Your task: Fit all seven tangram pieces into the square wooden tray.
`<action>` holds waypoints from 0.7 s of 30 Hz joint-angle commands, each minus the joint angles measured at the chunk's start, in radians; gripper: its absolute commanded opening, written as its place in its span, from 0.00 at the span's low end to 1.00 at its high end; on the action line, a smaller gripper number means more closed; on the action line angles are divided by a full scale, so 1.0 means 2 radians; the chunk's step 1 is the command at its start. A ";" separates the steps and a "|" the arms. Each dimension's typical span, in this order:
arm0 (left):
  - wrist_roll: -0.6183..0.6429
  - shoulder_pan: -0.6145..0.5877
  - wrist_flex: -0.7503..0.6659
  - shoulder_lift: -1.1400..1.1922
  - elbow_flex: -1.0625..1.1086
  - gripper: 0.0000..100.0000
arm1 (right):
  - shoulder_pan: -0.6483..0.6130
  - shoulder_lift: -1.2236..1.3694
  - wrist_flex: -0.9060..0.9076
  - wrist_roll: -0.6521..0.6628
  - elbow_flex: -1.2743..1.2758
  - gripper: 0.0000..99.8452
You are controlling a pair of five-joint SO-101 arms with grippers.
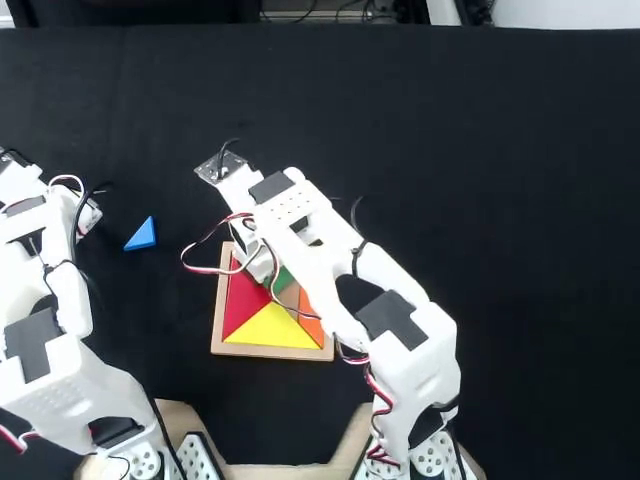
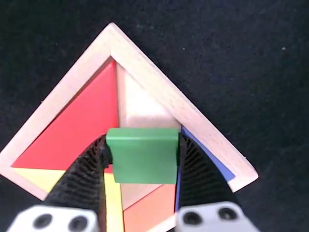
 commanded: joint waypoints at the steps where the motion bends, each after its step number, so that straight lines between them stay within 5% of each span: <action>1: 0.005 -0.001 -0.007 -0.003 -0.018 0.15 | 0.008 -0.030 -0.005 0.001 -0.001 0.01; 7: 0.005 -0.001 -0.007 -0.003 -0.018 0.15 | 0.008 -0.030 -0.001 -0.020 0.000 0.16; 21: 0.005 -0.001 -0.007 -0.003 -0.018 0.15 | 0.005 -0.033 0.024 -0.020 -0.004 0.14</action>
